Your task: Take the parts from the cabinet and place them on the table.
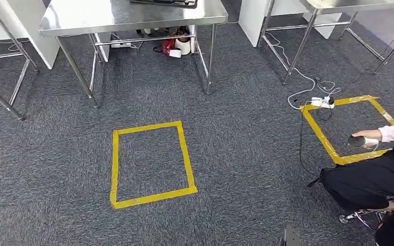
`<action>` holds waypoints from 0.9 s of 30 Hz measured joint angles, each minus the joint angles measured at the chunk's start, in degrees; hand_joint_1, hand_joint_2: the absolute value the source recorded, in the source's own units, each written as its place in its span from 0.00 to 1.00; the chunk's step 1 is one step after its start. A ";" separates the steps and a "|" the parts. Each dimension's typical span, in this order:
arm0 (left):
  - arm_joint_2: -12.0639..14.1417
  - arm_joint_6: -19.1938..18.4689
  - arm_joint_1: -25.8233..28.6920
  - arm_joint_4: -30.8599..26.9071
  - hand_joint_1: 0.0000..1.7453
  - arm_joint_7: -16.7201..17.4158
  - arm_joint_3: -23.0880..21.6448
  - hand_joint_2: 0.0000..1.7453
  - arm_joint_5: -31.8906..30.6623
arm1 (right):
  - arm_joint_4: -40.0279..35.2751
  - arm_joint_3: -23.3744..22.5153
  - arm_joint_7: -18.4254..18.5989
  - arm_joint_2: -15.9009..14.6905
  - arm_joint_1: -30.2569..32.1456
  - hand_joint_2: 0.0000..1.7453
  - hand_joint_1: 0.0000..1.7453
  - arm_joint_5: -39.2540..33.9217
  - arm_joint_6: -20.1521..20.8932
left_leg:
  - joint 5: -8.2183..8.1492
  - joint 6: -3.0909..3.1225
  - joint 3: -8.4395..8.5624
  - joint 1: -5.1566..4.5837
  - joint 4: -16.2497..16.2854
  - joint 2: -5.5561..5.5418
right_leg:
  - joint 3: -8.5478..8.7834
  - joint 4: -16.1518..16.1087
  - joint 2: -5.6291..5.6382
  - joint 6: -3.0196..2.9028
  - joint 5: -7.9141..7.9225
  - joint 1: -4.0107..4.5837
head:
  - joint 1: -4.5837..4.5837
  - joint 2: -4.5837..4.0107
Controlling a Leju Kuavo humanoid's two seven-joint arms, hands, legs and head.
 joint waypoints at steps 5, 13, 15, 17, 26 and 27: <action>-0.04 0.06 0.29 0.02 0.00 0.00 0.00 0.00 -0.02 | 0.02 -0.04 -0.04 -0.13 0.27 0.00 0.00 -0.13 0.02 | 0.44 -0.17 -1.10 -0.18 0.10 3.88 | -2.11 9.00 -1.24 1.23 -4.16 -0.42 | 0.06 0.00; -0.13 0.28 -0.41 0.00 0.00 0.04 -0.04 0.00 -0.48 | 0.02 -0.37 -0.39 -0.20 0.24 0.00 0.00 -0.61 0.15 | -0.16 -2.71 -0.31 -0.33 0.23 7.80 | 6.87 -6.50 -3.82 -0.86 0.14 -0.26 | -0.02 0.00; -0.02 0.33 -0.43 0.00 0.00 0.04 -0.04 0.00 -0.57 | 0.00 -0.55 -0.44 -0.20 0.15 0.00 0.00 -0.66 0.15 | -3.54 -3.32 -1.89 0.08 4.29 1.59 | 6.77 -6.62 -2.62 -1.84 0.73 -0.78 | -0.53 0.00; -0.02 0.33 -0.12 0.02 0.00 0.11 -0.04 0.00 -0.57 | 0.02 -0.55 -0.46 -0.02 0.01 0.00 0.00 -0.63 0.20 | -8.37 -3.54 -5.94 0.09 13.37 0.22 | 6.52 -6.62 -1.10 -1.92 0.77 -0.73 | -0.57 0.00; 0.22 0.83 -0.11 0.02 0.00 0.26 -0.04 0.00 -0.70 | 0.06 -1.99 1.51 0.04 0.61 0.00 0.00 -2.56 1.49 | -0.41 -3.02 -0.91 0.58 0.88 -3.88 | 5.42 -6.18 5.32 -0.36 1.33 -0.40 | -0.55 0.00; 0.20 0.83 -0.14 0.02 0.00 0.18 -0.02 0.00 -0.61 | 0.09 -2.25 1.62 0.04 0.90 0.00 0.00 -2.56 1.53 | -0.25 -2.54 -0.90 0.24 0.84 -3.31 | 5.33 -6.45 5.98 0.23 1.59 -0.69 | -0.52 0.00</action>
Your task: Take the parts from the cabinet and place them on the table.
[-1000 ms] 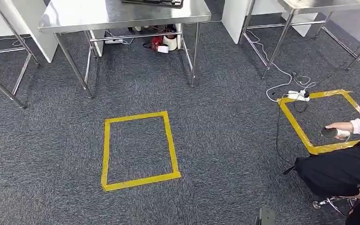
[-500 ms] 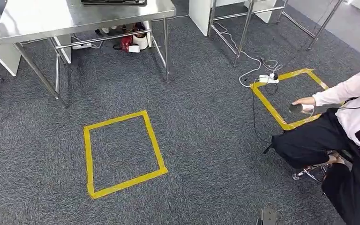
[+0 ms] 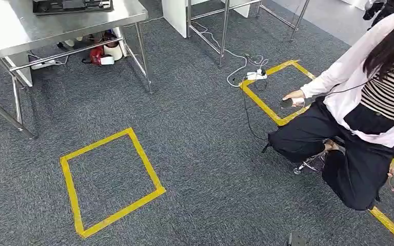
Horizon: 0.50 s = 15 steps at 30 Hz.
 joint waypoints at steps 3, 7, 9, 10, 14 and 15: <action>-0.17 0.00 -0.01 -0.02 0.00 -0.13 0.02 0.00 0.09 | 0.11 -0.46 0.11 -0.04 0.40 0.00 0.00 -0.04 0.20 | 1.01 1.81 0.56 0.20 -1.63 2.27 | -2.00 3.84 -4.68 0.33 -2.03 0.58 | 0.52 0.00; -0.31 -0.13 0.11 0.02 0.00 0.31 0.24 0.00 1.55 | 0.20 -0.66 0.48 0.13 0.18 0.00 0.00 0.04 0.74 | 1.02 1.97 0.33 -0.46 -1.57 5.83 | -8.51 17.95 -6.97 0.30 -7.77 0.42 | 1.03 0.00; -0.44 0.07 0.05 0.02 0.00 0.61 0.55 0.00 2.19 | 0.26 -0.66 0.83 0.41 0.08 0.00 0.00 0.22 1.18 | 0.99 1.92 0.39 -0.45 -1.56 7.27 | -5.79 13.25 -7.36 1.18 -5.71 0.40 | 1.07 0.00; -0.55 0.26 0.00 0.02 0.00 0.85 0.77 0.00 2.32 | 0.26 -0.68 0.99 0.53 -0.20 0.00 0.00 0.26 1.51 | 0.92 1.81 0.48 -0.43 -1.55 7.96 | -2.71 7.72 -8.17 1.65 -3.71 0.37 | 1.07 0.00; -0.55 1.11 0.01 0.11 0.00 1.64 1.25 0.00 2.12 | 0.35 -0.68 1.51 1.64 -1.77 0.00 0.00 0.37 1.77 | 0.35 0.54 1.16 -0.96 -1.42 10.18 | 1.07 -0.20 -11.67 0.00 -1.31 1.08 | 0.76 0.00; -0.59 1.11 -0.06 0.18 0.00 1.75 1.25 0.00 2.06 | 0.35 -0.68 1.53 1.68 -1.81 0.00 0.00 0.35 1.73 | 0.30 0.22 1.36 -0.72 -1.53 10.83 | 0.88 -0.16 -11.19 -0.38 -1.34 1.51 | 0.87 0.00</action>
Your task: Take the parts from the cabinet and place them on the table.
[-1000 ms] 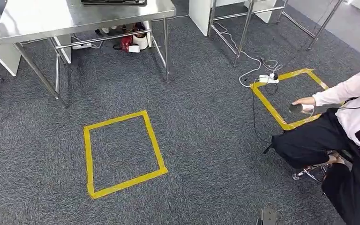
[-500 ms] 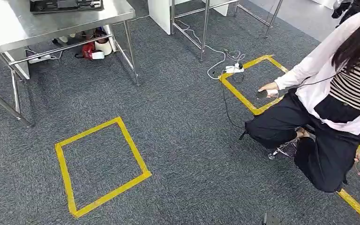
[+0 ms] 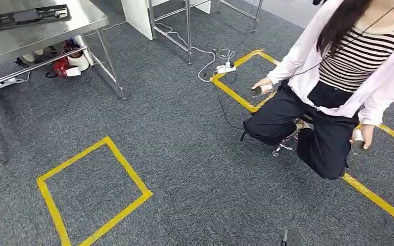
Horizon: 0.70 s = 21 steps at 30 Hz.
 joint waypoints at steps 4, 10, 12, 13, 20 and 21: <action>0.22 -0.02 0.23 0.15 0.00 0.15 0.11 0.00 -0.20 | 0.13 -0.07 0.07 0.57 -0.21 0.00 0.00 -0.17 -0.04 | -4.68 -1.38 -1.94 0.68 5.55 -6.21 | 0.79 -1.01 2.65 -2.22 1.20 -1.22 | -0.35 0.00; 0.63 -0.15 0.67 0.55 0.00 1.77 0.17 0.00 -0.65 | 0.17 -0.09 -0.04 1.00 -0.05 0.00 0.00 -0.17 -0.02 | -2.96 -1.47 -4.66 1.03 9.58 -7.74 | 0.48 -0.41 7.60 -2.37 1.32 -0.90 | -0.37 0.00; 0.98 -0.57 0.73 0.70 0.00 2.40 0.17 0.00 -0.96 | 0.17 -0.09 -0.06 1.25 -0.13 0.00 0.00 -0.26 0.13 | 0.20 -1.04 -1.10 1.49 1.45 -11.76 | 0.28 -0.15 8.95 -2.30 1.33 -0.89 | -0.33 0.00; 1.09 -0.85 0.73 0.83 0.00 2.77 0.13 0.00 -1.29 | 0.17 -0.11 -0.02 1.38 -0.38 0.00 0.00 -0.31 0.74 | -0.07 -1.06 -0.96 1.47 0.52 -11.94 | -0.15 0.25 9.59 -1.88 1.22 -0.35 | -0.20 0.00; 1.12 -2.87 0.45 1.01 0.00 4.87 0.00 0.00 -2.30 | 0.20 -0.11 -0.50 2.93 -0.38 0.00 0.00 0.17 1.68 | 1.32 1.02 -0.57 1.07 -0.95 -8.57 | -2.43 2.02 7.27 -0.28 0.79 -0.64 | -0.24 0.00; 1.12 -2.87 0.45 1.01 0.00 4.87 0.00 0.00 -2.30 | 0.20 -0.11 -0.50 2.93 -0.38 0.00 0.00 0.17 1.68 | 1.32 1.02 -0.57 1.07 -0.95 -8.57 | -2.43 2.02 7.27 -0.28 0.79 -0.64 | -0.24 0.00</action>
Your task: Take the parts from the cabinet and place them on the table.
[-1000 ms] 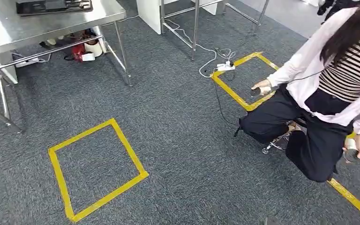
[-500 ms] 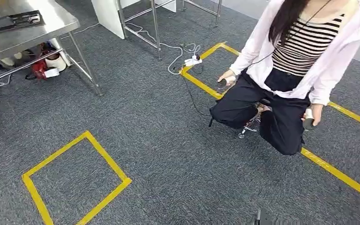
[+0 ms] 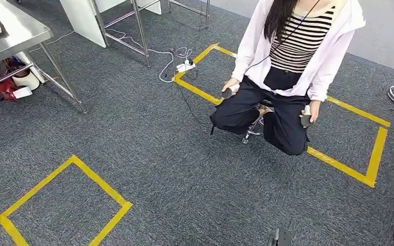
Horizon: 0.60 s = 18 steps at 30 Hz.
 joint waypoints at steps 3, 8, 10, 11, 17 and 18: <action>0.00 0.00 0.00 0.00 0.00 0.00 0.00 0.00 0.00 | 0.00 0.00 0.00 0.00 0.00 0.00 0.00 0.00 0.00 | 0.00 0.00 0.00 0.00 0.00 0.00 | 0.00 0.00 0.00 0.00 0.00 0.00 | 0.00 0.00; 0.04 -0.43 0.04 0.04 0.00 0.26 -0.06 0.00 -0.43 | 0.02 0.00 -0.11 0.63 -0.19 0.00 0.00 0.00 0.00 | 0.11 0.26 -0.05 -0.02 -0.03 0.68 | -1.49 2.93 -1.59 -0.25 -1.65 0.03 | 0.55 0.00; 0.15 -0.02 0.25 0.24 0.00 1.88 -0.94 0.00 -2.62 | 0.06 0.15 0.11 1.88 -0.52 0.00 0.00 1.53 -0.41 | 0.10 0.31 -0.28 -0.33 0.01 3.19 | -7.37 15.35 -2.95 -0.16 -6.47 -0.51 | 0.57 0.00; 0.13 0.07 0.24 0.26 0.00 2.01 -1.12 0.00 -2.73 | 0.07 0.18 0.22 1.92 -0.50 0.00 0.00 1.64 -0.50 | 0.10 0.30 -0.30 -0.34 0.04 3.45 | -7.66 16.07 -3.00 0.02 -6.55 -0.59 | 0.61 0.00; -0.44 0.29 0.11 0.61 0.00 1.27 -3.52 0.00 -5.07 | 0.17 1.18 1.09 3.43 -0.49 0.00 0.00 5.49 -4.42 | -9.01 -3.00 -5.29 0.30 13.41 1.72 | 1.73 -1.17 -3.05 -1.69 -0.19 -0.71 | -0.33 0.00; -0.46 0.42 0.22 0.66 0.00 1.22 -3.76 0.00 -5.18 | 0.17 1.71 1.23 3.47 -0.44 0.00 0.00 6.30 -5.18 | -10.40 -2.90 -7.37 0.29 17.47 1.35 | 1.67 -1.15 -2.26 -1.73 -0.18 -0.41 | -0.33 0.00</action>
